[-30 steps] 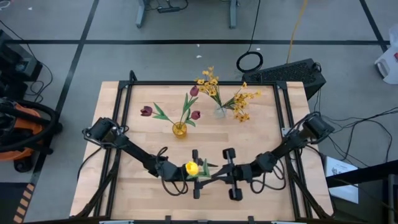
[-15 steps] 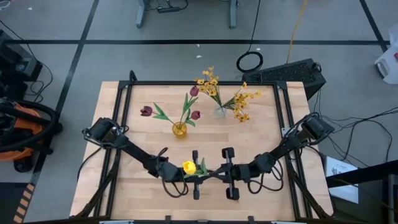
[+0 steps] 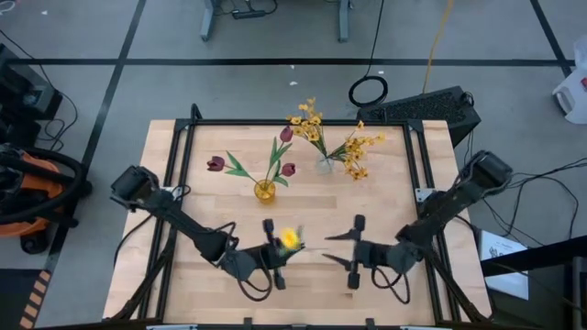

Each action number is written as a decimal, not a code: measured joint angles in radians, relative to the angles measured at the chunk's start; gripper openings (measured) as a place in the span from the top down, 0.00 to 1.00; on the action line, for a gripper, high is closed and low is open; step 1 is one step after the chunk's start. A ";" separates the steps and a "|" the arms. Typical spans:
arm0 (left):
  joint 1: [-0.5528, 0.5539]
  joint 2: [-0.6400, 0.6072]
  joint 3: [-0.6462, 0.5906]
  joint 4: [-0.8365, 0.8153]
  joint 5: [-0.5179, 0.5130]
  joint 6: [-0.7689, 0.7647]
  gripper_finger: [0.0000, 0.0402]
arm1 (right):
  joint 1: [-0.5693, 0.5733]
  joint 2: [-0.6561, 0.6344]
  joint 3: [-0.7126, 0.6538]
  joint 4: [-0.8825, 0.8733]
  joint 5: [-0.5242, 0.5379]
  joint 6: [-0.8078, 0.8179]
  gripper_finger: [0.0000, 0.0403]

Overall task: Sort flowers into vase by color
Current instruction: Adjust the transparent vase

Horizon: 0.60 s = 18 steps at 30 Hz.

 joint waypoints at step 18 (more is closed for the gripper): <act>-0.074 -0.074 0.000 -0.119 -0.244 -0.081 0.97 | -0.279 0.104 -0.217 -0.273 0.395 0.714 0.25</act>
